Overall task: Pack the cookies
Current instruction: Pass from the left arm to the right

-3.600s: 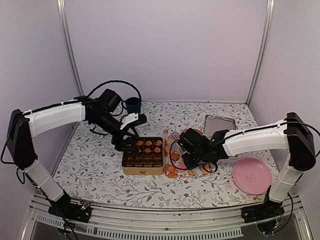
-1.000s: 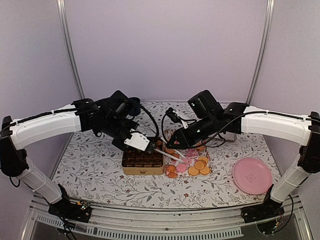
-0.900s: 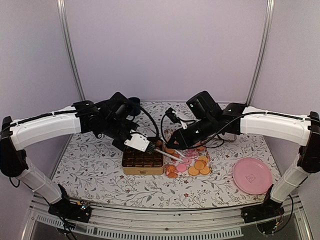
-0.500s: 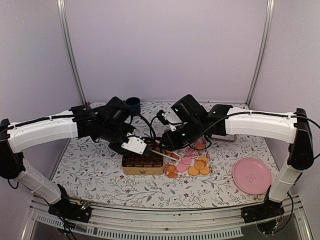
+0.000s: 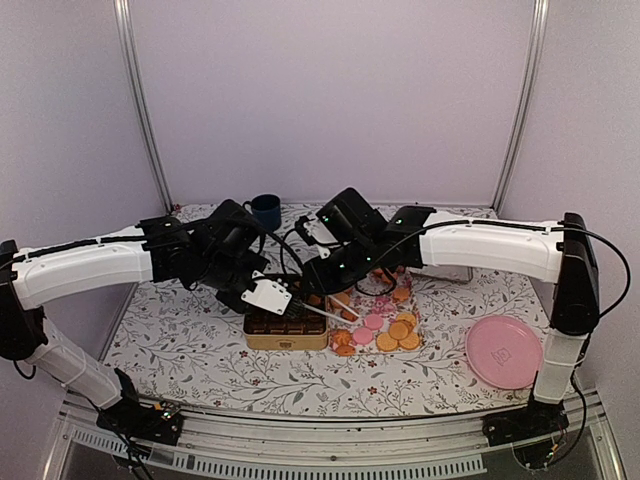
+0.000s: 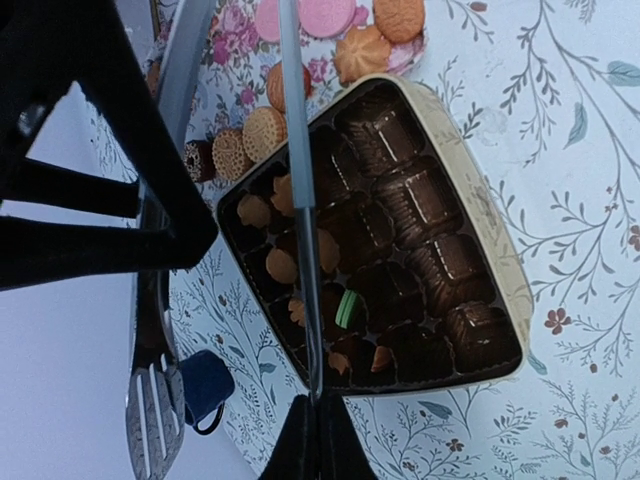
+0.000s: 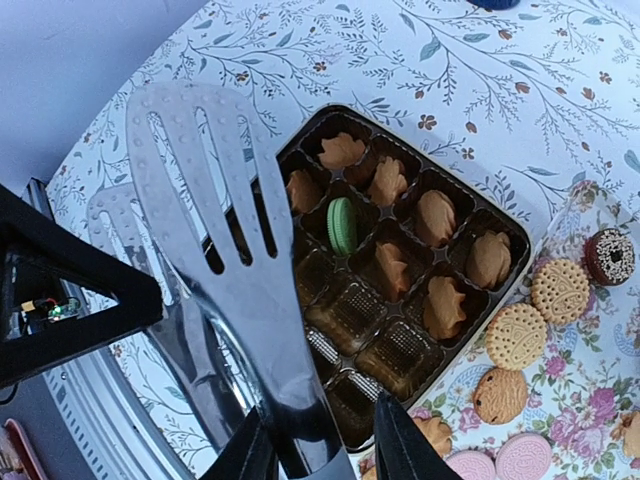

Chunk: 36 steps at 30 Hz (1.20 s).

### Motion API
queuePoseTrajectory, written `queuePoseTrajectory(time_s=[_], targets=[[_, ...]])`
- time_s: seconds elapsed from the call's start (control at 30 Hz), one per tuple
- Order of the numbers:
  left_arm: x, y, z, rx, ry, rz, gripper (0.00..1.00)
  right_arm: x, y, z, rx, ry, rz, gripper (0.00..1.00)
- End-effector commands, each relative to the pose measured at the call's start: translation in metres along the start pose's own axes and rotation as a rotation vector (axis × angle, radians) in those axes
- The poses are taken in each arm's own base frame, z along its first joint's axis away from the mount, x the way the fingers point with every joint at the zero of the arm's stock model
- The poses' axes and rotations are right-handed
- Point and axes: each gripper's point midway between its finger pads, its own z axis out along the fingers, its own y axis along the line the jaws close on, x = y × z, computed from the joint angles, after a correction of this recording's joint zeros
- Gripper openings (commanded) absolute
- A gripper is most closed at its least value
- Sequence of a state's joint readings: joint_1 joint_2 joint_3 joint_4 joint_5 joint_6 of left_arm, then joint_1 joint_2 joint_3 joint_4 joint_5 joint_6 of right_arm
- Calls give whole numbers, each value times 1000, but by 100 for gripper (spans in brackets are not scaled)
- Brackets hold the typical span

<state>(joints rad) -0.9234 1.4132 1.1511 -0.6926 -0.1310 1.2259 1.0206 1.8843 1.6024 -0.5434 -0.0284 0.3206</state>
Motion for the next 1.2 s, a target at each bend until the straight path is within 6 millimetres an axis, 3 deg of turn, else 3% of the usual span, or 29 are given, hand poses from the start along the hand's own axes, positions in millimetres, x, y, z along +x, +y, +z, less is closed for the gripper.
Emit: queuePoseTrajectory(time_s=[0.0,0.23,0.47,0.77,0.87,1.0,1.17], targets=[[-16,6,-17,-30,-64,9,0,4,-30,12,159,18,-26,32],[-24,-7,-24,29,-94,7,0,-1,-67,4,396,7,-71,16],[-27,-15,-27,65,-96,2,0,-11,-79,-8,509,-12,-122,1],[-24,-48,-30,120,-80,33,0,-2,-130,-34,628,12,-40,0],[-24,-57,-27,110,-81,33,0,-6,-126,-37,571,-15,-4,1],[-29,-51,-24,75,-106,-19,0,-26,-86,-35,369,-68,2,16],[-38,-20,-24,48,-182,-215,0,-47,-39,-57,119,-168,-11,66]])
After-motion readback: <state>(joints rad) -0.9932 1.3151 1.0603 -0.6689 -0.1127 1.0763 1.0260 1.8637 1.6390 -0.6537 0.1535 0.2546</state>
